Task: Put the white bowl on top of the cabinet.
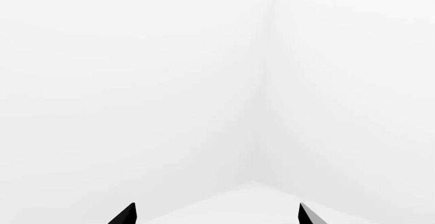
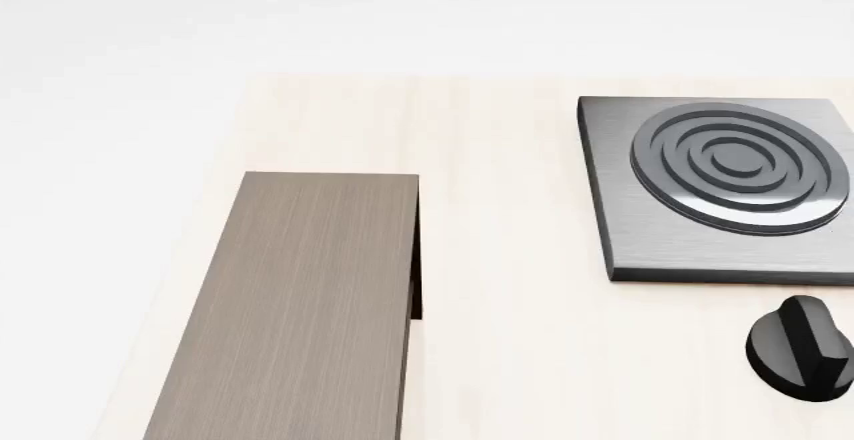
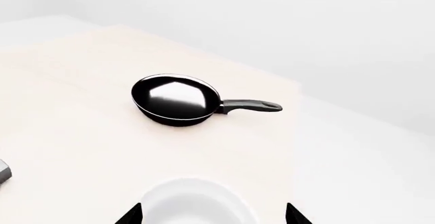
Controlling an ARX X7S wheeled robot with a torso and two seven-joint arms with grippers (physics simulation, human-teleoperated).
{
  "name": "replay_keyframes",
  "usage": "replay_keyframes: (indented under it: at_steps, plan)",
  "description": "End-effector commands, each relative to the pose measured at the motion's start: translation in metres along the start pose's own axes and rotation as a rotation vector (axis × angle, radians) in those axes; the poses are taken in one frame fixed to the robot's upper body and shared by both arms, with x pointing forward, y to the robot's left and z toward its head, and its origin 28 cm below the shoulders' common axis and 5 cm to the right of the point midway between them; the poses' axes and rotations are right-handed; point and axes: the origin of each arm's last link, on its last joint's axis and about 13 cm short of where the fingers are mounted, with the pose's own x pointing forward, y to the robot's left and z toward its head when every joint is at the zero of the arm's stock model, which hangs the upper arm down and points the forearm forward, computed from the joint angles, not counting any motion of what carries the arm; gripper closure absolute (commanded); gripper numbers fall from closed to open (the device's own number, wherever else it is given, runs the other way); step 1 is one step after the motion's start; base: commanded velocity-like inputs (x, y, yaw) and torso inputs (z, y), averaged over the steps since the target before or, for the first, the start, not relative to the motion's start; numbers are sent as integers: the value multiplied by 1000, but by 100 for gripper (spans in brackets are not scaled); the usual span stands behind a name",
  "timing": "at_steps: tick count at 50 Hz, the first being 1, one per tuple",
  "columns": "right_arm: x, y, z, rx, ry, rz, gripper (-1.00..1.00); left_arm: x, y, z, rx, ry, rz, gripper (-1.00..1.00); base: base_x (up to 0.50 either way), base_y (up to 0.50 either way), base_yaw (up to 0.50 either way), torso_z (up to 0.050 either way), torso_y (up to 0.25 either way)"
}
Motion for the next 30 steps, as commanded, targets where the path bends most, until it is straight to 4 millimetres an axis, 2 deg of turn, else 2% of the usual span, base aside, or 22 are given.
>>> replay_keyframes:
  at_steps: [1,13,30]
  plan:
    - [1,-5,2,-4,-14,-65,-100,0,0,0,2,2,1,-100,0,0,0,0,0]
    - [5,-6,-9,-42,12,-82,-100,0,0,0,1,1,3,-100,0,0,0,0,0]
    - [9,-9,-14,-21,69,-75,-100,0,0,1,0,1,4,-100,0,0,0,0,0]
